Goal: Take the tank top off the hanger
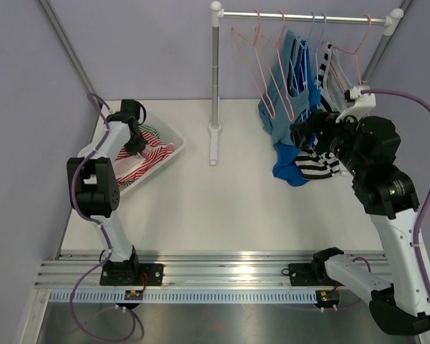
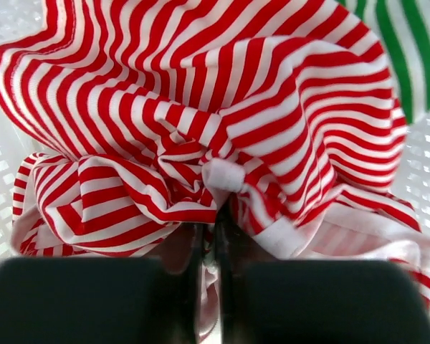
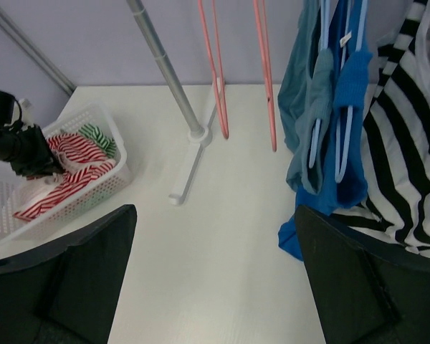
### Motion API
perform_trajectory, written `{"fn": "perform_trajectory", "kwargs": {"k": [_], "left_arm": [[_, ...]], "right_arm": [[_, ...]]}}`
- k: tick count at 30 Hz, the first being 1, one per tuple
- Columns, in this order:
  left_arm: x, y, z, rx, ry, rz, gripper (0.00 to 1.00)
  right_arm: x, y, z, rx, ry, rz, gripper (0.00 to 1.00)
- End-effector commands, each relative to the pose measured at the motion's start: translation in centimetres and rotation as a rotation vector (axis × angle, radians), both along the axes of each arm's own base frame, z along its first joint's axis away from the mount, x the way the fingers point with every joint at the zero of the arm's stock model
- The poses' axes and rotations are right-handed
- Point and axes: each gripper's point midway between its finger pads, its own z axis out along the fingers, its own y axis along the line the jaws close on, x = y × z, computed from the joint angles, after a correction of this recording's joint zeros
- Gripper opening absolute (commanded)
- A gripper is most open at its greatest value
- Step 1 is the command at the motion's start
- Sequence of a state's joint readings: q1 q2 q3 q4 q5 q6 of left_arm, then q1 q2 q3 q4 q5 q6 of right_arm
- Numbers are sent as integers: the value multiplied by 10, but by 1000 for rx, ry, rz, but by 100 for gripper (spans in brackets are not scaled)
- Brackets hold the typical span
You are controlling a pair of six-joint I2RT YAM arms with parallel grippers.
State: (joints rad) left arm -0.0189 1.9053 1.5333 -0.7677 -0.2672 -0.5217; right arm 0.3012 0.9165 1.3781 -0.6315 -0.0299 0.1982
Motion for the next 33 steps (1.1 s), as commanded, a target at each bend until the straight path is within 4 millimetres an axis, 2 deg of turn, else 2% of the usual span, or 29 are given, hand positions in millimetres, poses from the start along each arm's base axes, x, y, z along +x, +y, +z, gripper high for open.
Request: {"fn": "perform_trajectory", "kwargs": {"k": [1,2,3,5,6,7,8,9,10,12,13,14,15,16,17,18,19,20,21,22,24,25,26,28,31,33], "left_arm": [[17,-8,87,-39,-225,-14,20],[20,-10,106,-42,-267,-35,25],[21,-10,122,-45,-300,-48,40],[13,-11,150,-46,-327,-73,66],[14,-12,176,-45,-379,-83,87],[9,-13,184,-47,-385,-96,98],[2,-14,206,-46,-432,-115,99],[-2,-17,219,-54,-461,-129,99],[-15,-20,241,-64,-513,-153,99],[-30,-26,255,-79,-550,-186,99],[-40,-31,265,-82,-576,-229,99],[-50,-42,272,-113,-598,-287,99],[-76,-49,294,-121,-670,-332,99],[-86,-59,285,-113,-672,-390,99],[-96,-63,286,-102,-691,-413,99],[-119,-63,301,-87,-758,-431,99],[-124,-65,287,-86,-744,-445,99],[-134,-70,287,-87,-761,-486,99],[-147,-70,295,-78,-815,-507,99],[-152,-72,274,-78,-786,-527,99],[-158,-73,267,-60,-822,-539,99],[-170,-75,271,-42,-867,-561,99],[-170,-73,252,-23,-838,-552,99],[-171,-65,247,22,-851,-523,99],[-165,-69,225,12,-781,-534,99],[-163,-72,219,0,-748,-549,99]], "right_arm": [[14,-16,32,-22,-29,-110,100],[25,-18,34,-45,-10,-135,99],[33,-26,35,-65,0,-184,99],[51,-28,41,-106,18,-215,99],[57,-30,45,-119,22,-227,100],[64,-28,46,-133,27,-223,100],[78,-23,51,-157,31,-204,99],[85,-20,54,-164,32,-193,98],[99,-16,56,-181,42,-184,96],[114,-17,59,-201,46,-200,85],[130,-15,50,-218,71,-208,83],[133,-15,63,-213,42,-214,81],[138,-14,65,-215,37,-214,80],[150,-13,58,-226,47,-223,78],[154,-14,65,-233,28,-227,77],[159,-17,64,-243,32,-242,76],[173,-19,53,-265,57,-264,72],[175,-21,57,-276,51,-267,70],[180,-22,55,-277,56,-269,69],[187,-20,50,-280,66,-267,67],[194,-22,42,-321,80,-263,68],[199,-22,38,-333,83,-265,68],[201,-23,37,-337,83,-271,68],[208,-29,32,-357,85,-293,65],[216,-28,25,-356,91,-273,62],[224,-28,15,-363,109,-261,61]]}}
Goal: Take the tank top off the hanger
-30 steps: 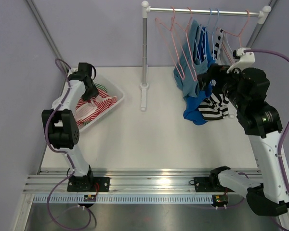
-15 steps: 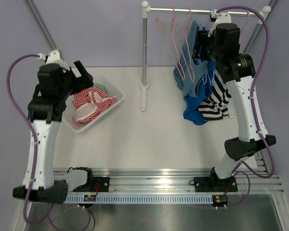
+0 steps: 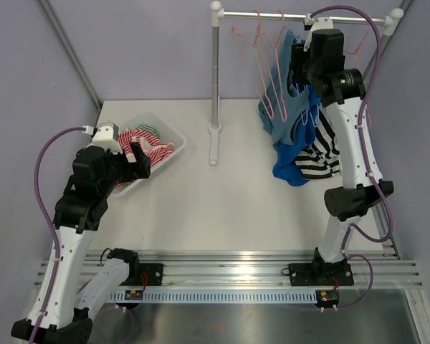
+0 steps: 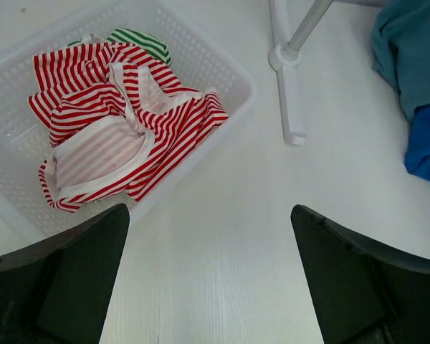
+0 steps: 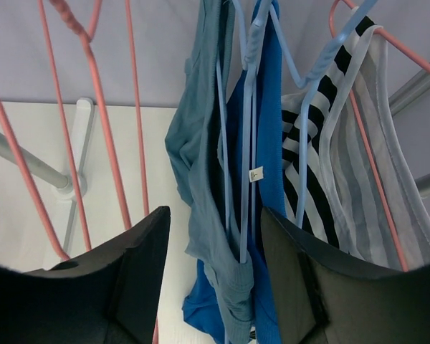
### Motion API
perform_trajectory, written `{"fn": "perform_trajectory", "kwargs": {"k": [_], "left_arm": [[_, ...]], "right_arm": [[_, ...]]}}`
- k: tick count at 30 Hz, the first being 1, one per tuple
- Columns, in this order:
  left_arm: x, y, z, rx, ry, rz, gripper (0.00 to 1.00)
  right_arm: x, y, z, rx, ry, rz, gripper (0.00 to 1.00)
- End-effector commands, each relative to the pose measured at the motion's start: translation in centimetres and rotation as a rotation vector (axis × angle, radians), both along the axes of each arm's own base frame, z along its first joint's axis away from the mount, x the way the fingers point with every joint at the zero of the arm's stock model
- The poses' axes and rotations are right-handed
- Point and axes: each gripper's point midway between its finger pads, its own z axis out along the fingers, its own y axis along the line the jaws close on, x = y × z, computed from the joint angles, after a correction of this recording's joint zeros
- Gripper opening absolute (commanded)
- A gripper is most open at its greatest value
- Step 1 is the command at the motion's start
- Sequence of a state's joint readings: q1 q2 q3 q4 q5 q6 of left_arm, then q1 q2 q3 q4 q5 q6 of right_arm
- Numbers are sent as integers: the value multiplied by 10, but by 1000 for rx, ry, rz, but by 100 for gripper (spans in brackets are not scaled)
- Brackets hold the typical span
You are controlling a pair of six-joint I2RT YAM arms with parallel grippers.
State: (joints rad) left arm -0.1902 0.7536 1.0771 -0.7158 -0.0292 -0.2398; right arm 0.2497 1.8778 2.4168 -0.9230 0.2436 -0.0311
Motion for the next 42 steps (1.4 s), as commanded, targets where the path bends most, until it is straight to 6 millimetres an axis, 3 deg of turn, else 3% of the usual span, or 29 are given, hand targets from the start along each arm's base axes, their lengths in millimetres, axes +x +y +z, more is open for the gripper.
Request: {"fn": "perform_trajectory", "kwargs": {"k": [1,7,10,12,18,20,23,27,33,42], "left_arm": [[15,-1,10,23,-45,-7,99],[14,-4,7,19,-59,-23,99],[15,-5,4,21,-51,-31,99],[16,-6,1,22,-38,-34,99],[16,-6,0,29,-42,-38,99],[16,-5,0,32,-44,-37,99],[17,-6,-1,31,-39,-38,99],[16,-6,-2,31,-38,-38,99],[16,-4,-3,36,-37,-31,99],[16,-4,1,34,-41,-26,99]], "right_arm": [[14,-11,5,-30,-32,-9,60],[26,-9,-10,-37,-11,11,52],[30,0,-11,-12,-13,40,38],[32,0,-9,-3,-24,40,37],[46,0,-17,15,-23,34,11],[46,0,-13,22,-27,32,3],[40,5,1,58,-56,54,1],[19,3,41,91,-143,54,0],[-17,5,83,153,-221,96,0],[-73,5,116,205,-279,145,0]]}}
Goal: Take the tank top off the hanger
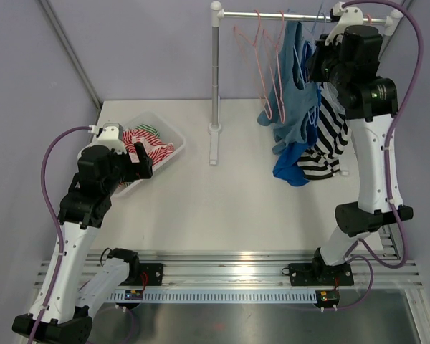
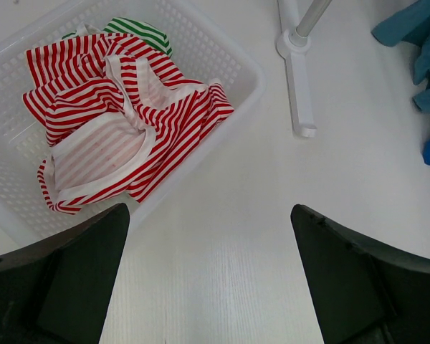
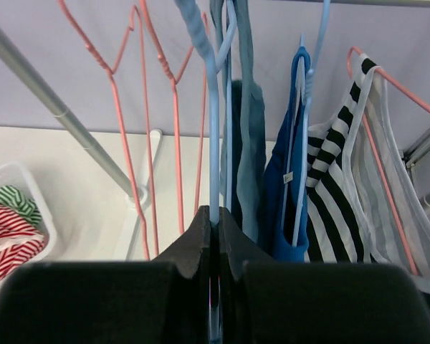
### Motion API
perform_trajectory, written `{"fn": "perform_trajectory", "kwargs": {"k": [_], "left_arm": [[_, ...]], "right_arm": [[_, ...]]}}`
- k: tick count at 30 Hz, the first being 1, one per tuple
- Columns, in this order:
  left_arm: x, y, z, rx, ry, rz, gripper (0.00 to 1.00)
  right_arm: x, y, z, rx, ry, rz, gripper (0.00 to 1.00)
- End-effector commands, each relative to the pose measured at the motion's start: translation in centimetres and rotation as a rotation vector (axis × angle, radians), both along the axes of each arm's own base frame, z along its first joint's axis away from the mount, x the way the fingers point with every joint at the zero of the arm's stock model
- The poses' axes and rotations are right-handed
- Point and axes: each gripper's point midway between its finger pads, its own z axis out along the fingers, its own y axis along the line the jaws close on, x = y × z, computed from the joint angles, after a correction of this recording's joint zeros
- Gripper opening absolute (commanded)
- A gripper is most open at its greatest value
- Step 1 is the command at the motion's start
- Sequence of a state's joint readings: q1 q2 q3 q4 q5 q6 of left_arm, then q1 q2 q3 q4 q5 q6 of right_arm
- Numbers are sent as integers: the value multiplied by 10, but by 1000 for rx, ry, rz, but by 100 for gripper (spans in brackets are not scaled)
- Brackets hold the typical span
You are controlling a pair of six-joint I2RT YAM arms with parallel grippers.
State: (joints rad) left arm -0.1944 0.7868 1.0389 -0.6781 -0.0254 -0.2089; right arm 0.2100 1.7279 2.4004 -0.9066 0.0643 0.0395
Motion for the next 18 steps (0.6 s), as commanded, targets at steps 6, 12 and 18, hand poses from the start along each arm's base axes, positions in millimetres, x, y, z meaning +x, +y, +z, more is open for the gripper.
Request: {"fn": "perform_trajectory", "kwargs": {"k": [6,12,18], "left_arm": [[1,-15,46,-54,-109,-74,99],[1,-35,79,-139,-157,-137,99],[0,-84,127,-248,-246,-293,99]], "right_arm": [[-68,-3,56,90,-139,48,0],[-104,2,37,116,-91,103,0],[-147,9,27,156,-73,185,0]]}}
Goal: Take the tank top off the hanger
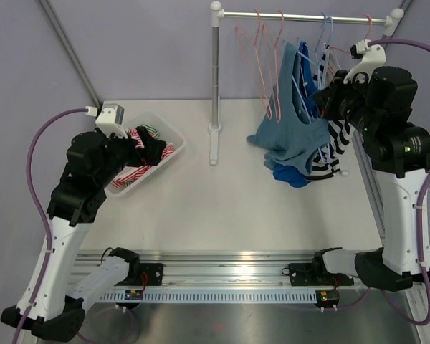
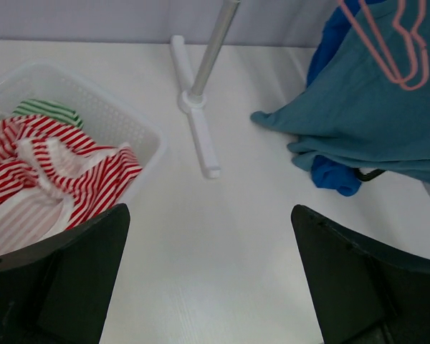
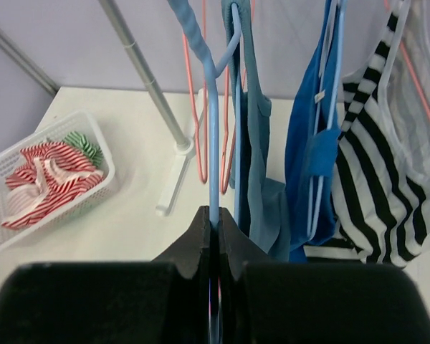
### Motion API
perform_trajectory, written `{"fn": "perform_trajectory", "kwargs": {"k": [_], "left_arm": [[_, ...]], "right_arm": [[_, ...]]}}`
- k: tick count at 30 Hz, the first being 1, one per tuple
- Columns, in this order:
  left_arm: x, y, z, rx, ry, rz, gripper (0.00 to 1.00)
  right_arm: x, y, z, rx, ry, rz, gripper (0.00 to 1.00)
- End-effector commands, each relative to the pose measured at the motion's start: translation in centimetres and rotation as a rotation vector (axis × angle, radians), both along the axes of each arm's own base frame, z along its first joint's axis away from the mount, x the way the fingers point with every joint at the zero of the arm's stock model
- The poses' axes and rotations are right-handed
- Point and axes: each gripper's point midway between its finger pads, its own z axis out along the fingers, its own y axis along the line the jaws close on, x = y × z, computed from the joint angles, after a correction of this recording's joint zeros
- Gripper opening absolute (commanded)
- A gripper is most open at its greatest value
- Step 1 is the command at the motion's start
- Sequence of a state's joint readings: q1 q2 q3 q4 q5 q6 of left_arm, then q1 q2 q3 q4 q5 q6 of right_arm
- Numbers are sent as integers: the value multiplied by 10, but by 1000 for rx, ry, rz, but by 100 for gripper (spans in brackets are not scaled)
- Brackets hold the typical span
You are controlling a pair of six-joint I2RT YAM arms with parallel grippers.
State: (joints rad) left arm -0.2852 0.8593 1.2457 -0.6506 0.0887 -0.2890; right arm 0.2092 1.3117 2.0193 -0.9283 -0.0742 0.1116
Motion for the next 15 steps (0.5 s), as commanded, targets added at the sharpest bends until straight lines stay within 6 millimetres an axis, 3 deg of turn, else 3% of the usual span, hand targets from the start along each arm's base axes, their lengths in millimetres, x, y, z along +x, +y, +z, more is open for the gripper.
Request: {"fn": "perform_trajectory", "kwargs": {"k": [1,2,3,4,5,8,10,11,12,13,14,15], "left_arm": [[6,-44,50,-102,-118,-129,99],[6,-54,68,-118,-162,-149,99],[-2,-76,76,-115,-183,-217,99],[7,-89,74,-99,-177,-218,99],[5,-100,91,-115,-220,-243,99],[-3,-151,111,-147,-295,-376,99],[-19,-180,138,-187,-397,-444,99],[-17,-198,136,-172,-409,-466,99],[-33,-213,152,-162,-470,-515,99],[-33,-223,159,-160,-500,-515,99],[-30,-242,152,-138,-497,-539,99],[-34,-249,164,-139,-530,-551,99]], "right_arm": [[-34,7,22,63,-82,72,0],[-43,10,23,70,-86,93,0],[-56,8,25,83,-94,97,0],[-63,9,28,88,-105,110,0],[-72,12,30,97,-112,134,0],[-104,11,37,115,-148,163,0],[-118,13,30,123,-129,193,0],[-125,14,28,124,-125,205,0],[-135,14,23,125,-117,220,0],[-142,16,20,122,-113,240,0],[-147,16,18,121,-109,248,0],[-155,15,13,118,-99,251,0]]}}
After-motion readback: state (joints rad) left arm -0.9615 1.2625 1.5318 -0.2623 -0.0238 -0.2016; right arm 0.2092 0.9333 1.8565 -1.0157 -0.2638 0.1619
